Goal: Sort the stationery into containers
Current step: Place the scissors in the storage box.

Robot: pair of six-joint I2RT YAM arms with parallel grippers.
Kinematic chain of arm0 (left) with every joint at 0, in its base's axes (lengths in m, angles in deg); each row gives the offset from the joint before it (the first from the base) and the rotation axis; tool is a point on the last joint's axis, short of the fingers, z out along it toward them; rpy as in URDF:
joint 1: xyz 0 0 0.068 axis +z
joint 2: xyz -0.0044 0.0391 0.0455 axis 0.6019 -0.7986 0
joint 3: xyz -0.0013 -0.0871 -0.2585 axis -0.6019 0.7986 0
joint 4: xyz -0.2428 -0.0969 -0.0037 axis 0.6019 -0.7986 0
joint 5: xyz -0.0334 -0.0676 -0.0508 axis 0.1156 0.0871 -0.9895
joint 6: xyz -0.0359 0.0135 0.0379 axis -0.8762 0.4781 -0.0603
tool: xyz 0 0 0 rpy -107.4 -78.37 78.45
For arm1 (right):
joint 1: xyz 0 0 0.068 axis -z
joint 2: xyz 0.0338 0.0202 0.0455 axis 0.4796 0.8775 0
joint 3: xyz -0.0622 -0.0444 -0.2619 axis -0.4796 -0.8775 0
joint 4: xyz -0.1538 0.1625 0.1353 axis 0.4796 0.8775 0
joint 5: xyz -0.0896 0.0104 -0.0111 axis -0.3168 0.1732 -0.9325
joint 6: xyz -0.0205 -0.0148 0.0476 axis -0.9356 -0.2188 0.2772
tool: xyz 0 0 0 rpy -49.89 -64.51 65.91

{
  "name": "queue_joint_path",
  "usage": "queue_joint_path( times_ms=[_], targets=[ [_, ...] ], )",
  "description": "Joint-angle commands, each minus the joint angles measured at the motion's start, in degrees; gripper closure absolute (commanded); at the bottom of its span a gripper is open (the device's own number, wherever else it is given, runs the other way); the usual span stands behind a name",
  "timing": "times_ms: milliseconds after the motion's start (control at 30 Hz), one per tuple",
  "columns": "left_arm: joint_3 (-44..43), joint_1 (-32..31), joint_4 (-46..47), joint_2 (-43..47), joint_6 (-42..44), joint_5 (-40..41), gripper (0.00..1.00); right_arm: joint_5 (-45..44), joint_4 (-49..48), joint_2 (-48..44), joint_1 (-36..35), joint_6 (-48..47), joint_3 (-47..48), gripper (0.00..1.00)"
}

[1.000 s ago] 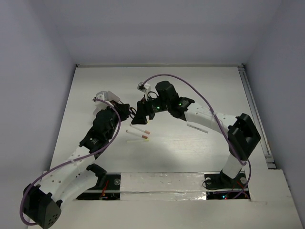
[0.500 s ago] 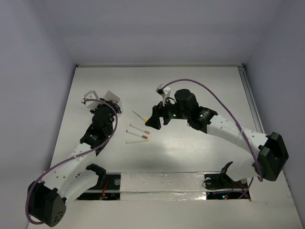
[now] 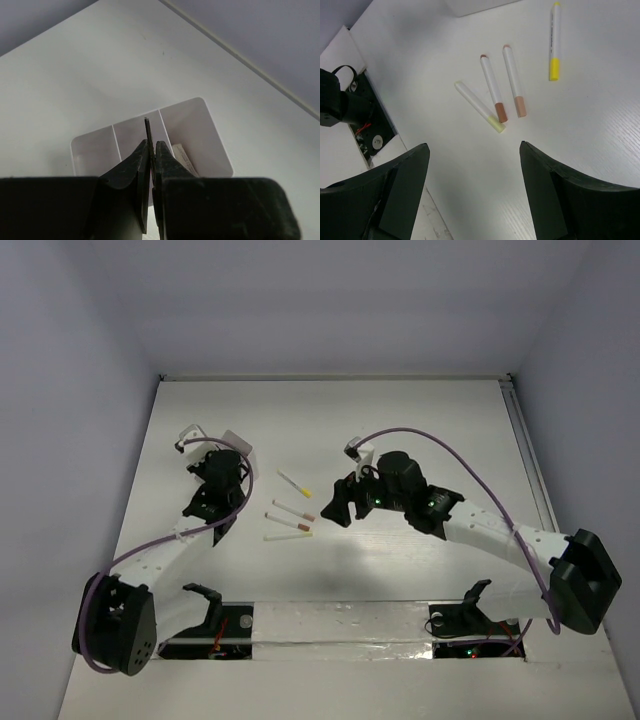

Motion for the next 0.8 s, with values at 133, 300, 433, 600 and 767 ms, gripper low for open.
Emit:
queue_joint_path(
  times_ms=[133,300,433,600,767],
  targets=[
    [-3.8,2.2,7.6,-3.9,4.0,4.6,1.00,-0.4,-6.7,-0.7,-0.2,0.7,-0.9,0.22],
    [-4.8,2.2,11.5,-7.9,6.4,5.6,1.00,-0.2,-7.6,-0.4,-0.2,0.6,-1.4,0.22],
    [-5.6,2.2,12.7,-11.0,7.6,5.7,1.00,-0.5,-8.0,-0.5,-0.2,0.4,-1.6,0.22],
    [-6.5,2.8,12.4,-13.9,8.2,5.6,1.00,-1.5,-8.1,0.1,-0.2,0.2,-1.5,0.22],
    [-6.6,2.8,11.9,-13.4,8.5,4.4,0.58,-2.0,-8.0,1.5,-0.2,0.1,-0.9,0.22]
  ],
)
